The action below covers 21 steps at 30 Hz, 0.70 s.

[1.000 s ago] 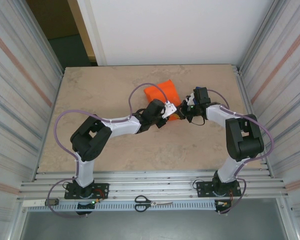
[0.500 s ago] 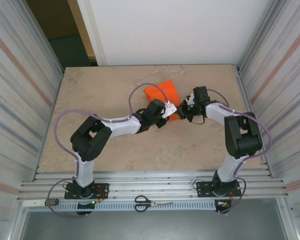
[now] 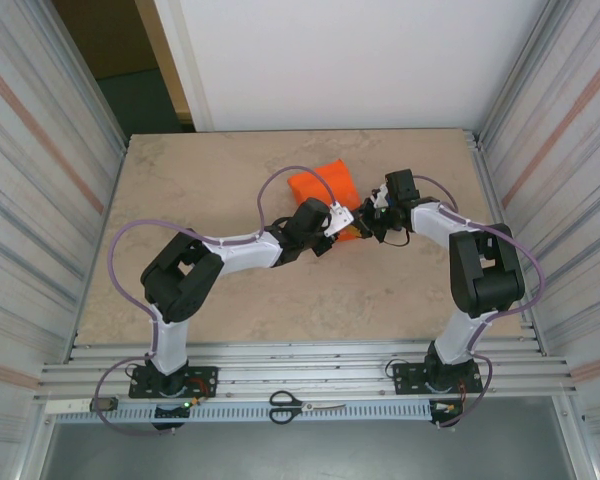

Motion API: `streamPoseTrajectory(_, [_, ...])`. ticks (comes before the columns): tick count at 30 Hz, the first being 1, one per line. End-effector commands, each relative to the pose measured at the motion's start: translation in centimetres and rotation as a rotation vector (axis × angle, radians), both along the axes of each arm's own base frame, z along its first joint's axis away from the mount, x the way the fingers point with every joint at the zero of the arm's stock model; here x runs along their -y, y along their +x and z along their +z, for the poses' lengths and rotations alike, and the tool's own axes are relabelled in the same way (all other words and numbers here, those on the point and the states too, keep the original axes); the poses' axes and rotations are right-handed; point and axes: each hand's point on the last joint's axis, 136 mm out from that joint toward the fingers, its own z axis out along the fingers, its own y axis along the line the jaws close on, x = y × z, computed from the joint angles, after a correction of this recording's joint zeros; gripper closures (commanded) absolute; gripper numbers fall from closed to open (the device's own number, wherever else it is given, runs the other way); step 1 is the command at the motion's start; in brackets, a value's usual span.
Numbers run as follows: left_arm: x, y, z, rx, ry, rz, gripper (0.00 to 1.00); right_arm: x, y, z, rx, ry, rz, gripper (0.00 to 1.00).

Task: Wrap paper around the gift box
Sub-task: Stick the wrapping paper to the gift box.

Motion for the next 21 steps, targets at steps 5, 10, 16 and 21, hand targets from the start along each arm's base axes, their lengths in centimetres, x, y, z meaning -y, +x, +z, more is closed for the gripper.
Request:
streamPoseTrajectory(5, [-6.4,-9.3,-14.6,-0.428,0.37,-0.062,0.82,0.2,0.5,0.0,-0.004,-0.041,0.001,0.76])
streamPoseTrajectory(10, [-6.4,-9.2,-14.6,-0.43,0.367,-0.061,0.82,-0.2,0.6,-0.1,-0.007,-0.03,0.007,0.71])
streamPoseTrajectory(16, [-6.4,-9.2,-14.6,-0.427,0.37,-0.06,0.82,-0.5,0.7,0.2,0.005,-0.012,0.006,0.62])
streamPoseTrajectory(21, [-6.4,-9.2,-14.6,-0.429,0.37,-0.062,0.83,-0.9,0.8,0.7,0.023,0.012,0.015,0.58])
